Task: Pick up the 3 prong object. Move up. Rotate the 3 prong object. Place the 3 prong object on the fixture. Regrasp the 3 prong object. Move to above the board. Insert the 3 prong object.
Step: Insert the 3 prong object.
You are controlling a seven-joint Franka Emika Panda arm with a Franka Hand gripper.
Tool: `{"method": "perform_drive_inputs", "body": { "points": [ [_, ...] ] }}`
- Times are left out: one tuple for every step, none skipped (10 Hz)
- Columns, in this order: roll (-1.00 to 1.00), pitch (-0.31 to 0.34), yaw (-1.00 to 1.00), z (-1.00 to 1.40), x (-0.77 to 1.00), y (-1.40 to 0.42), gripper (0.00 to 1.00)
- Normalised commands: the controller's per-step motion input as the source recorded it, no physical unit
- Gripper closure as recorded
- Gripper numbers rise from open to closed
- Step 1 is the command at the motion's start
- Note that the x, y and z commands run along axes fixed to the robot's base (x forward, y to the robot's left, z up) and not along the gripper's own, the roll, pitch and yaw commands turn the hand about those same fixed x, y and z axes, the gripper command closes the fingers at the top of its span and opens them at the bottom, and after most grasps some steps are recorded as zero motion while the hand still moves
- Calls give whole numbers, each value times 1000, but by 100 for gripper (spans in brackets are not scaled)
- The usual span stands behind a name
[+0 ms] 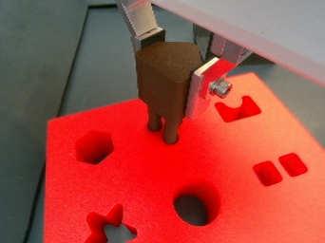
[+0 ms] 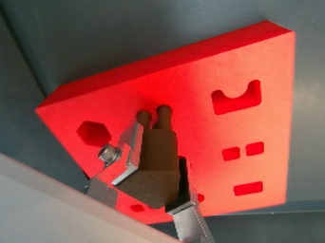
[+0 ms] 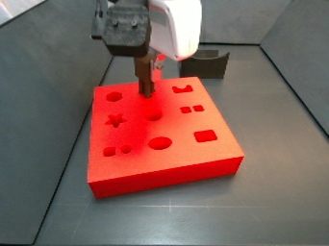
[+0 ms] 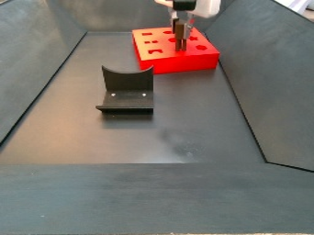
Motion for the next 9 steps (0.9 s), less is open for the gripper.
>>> {"method": "perform_drive_inputs", "body": {
  "points": [
    [57,-131,-51,-794,0,0,100],
    [60,-134,-43,-786,0,0,100],
    [44,-137,-37,-734,0,0,100],
    [0,-129,-26,-551,0,0,100],
    [-23,-43,-43,-174,0,0,100],
    [16,19,0,0,9,0,100],
    [0,-10,0,0,0,0,100],
    [0,-7,0,0,0,0,100],
    [0,0,0,0,0,0,100]
  ]
}}
